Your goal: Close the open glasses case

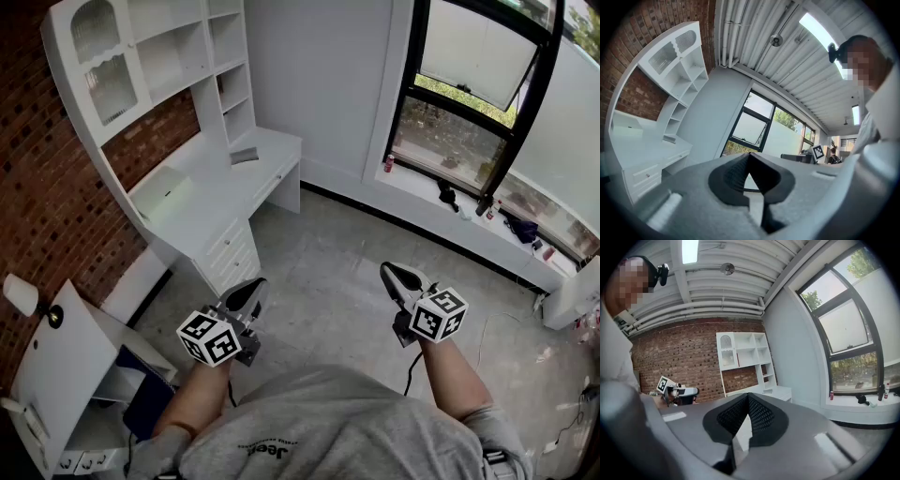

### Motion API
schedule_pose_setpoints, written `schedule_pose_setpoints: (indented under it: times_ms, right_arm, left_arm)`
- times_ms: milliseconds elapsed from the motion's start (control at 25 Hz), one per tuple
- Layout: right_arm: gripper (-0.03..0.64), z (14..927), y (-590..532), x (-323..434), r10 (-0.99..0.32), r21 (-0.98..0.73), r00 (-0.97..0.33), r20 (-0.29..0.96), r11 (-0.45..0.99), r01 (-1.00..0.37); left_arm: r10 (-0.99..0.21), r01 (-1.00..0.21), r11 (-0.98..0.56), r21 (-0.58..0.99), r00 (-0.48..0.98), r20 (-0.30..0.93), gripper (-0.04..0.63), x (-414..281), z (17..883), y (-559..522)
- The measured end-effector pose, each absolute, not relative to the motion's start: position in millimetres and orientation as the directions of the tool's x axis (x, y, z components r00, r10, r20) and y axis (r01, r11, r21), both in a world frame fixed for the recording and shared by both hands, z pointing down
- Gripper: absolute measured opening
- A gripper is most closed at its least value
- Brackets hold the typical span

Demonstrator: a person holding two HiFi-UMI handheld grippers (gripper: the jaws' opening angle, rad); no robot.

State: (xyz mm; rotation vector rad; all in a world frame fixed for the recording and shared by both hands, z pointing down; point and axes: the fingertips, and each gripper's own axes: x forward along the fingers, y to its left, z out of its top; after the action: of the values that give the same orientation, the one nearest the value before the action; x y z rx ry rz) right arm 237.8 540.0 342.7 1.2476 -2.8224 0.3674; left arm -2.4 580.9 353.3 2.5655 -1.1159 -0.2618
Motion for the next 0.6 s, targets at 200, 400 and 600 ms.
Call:
schedule_pose_setpoints:
  times_ms: [200, 400, 600]
  right_arm:
    - [0.008, 342.5, 539.3, 239.4, -0.724, -0.200, -0.679, 0.124, 0.652, -0.731]
    - [0.008, 342.1, 537.3, 238.9, -0.722, -0.198, -0.681, 0.125, 0.655, -0.730]
    - [0.008, 337.6, 532.8, 244.1, -0.732, -0.212, -0.672, 0.114, 0.643, -0.736]
  left_arm:
    - [-0.733, -0.674, -0.642, 0.365, 0.679, -0.035, -0.003, 0.9, 352.6, 580.4]
    - [-0.732, -0.675, -0.643, 0.362, 0.681, -0.031, -0.003, 1.3, 352.0, 578.8]
    - [-0.735, -0.679, -0.638, 0.362, 0.678, -0.023, -0.003, 4.6, 351.2, 576.5]
